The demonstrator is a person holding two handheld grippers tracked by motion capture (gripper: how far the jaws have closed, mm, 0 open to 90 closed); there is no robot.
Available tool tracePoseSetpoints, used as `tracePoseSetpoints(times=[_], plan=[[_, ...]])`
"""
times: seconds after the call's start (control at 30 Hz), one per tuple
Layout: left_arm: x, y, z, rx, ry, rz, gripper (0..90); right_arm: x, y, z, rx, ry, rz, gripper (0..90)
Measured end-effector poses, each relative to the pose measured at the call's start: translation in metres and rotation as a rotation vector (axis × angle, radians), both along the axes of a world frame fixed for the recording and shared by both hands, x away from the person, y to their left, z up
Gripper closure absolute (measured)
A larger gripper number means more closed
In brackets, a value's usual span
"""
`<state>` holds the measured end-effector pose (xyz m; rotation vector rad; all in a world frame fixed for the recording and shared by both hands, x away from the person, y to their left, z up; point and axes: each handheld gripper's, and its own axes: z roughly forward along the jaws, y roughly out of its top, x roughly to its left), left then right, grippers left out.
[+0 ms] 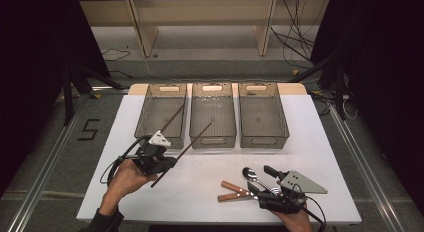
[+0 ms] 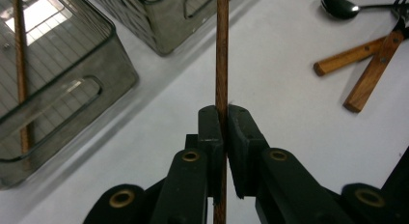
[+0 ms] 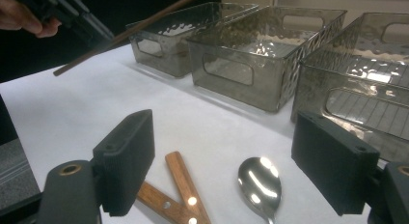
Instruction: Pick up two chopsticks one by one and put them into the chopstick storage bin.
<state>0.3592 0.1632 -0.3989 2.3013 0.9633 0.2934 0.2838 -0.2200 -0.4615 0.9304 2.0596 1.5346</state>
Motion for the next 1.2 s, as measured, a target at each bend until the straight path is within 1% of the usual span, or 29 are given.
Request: tracePoseSetpoints(times=[0.2,0.23,0.3,0.33,0.37,0.4,0.47,0.53,0.63,0.7,0.8,0.83,0.87,1.0,1.13,1.2], plan=[[0.014,0.007,0.009,-0.028,-0.025,0.029,84.3,0.000,0.000,0.000,0.003,-0.001,-0.002,23.9],[0.016,0.008,0.010,-0.026,-0.027,0.032,84.3,0.001,0.000,0.000,0.000,-0.003,-0.002,23.9],[0.021,0.011,0.013,-0.039,-0.036,0.049,84.3,0.001,0.000,0.000,0.000,-0.002,-0.001,23.9],[0.024,0.013,0.013,-0.046,-0.040,0.052,84.3,0.001,0.000,-0.001,0.002,-0.003,-0.001,23.9],[0.029,0.016,0.014,-0.064,-0.050,0.059,84.3,0.001,0.000,-0.001,0.003,-0.004,0.001,23.9],[0.033,0.018,0.014,-0.084,-0.052,0.066,84.3,0.001,0.000,-0.001,0.001,-0.003,0.001,23.9],[0.039,0.023,0.015,-0.096,-0.062,0.085,84.3,0.001,0.000,-0.001,0.004,-0.004,0.000,23.9],[0.044,0.026,0.017,-0.096,-0.077,0.111,84.3,0.001,0.000,0.000,0.002,-0.002,-0.002,23.9],[0.050,0.031,0.020,-0.096,-0.088,0.130,84.2,0.001,0.000,-0.001,0.003,-0.001,0.001,23.9],[0.057,0.033,0.021,-0.083,-0.092,0.136,84.3,0.001,0.000,-0.001,0.002,0.002,0.002,23.9],[0.066,0.036,0.023,-0.082,-0.112,0.152,84.2,0.001,0.000,-0.001,0.002,0.001,0.003,23.9],[0.071,0.037,0.023,-0.078,-0.116,0.153,84.2,0.001,0.000,-0.001,0.002,0.000,0.002,23.9],[0.074,0.037,0.024,-0.077,-0.113,0.159,84.2,0.001,0.000,-0.001,0.005,0.001,0.002,23.9],[0.089,0.039,0.027,-0.051,-0.124,0.173,84.3,0.001,0.000,-0.001,0.005,0.003,0.000,23.9],[0.101,0.041,0.030,-0.043,-0.132,0.193,84.2,0.002,-0.001,-0.001,0.006,0.002,0.001,23.9],[0.106,0.042,0.030,-0.041,-0.146,0.200,84.2,0.002,-0.001,-0.001,0.009,0.005,0.000,23.9]])
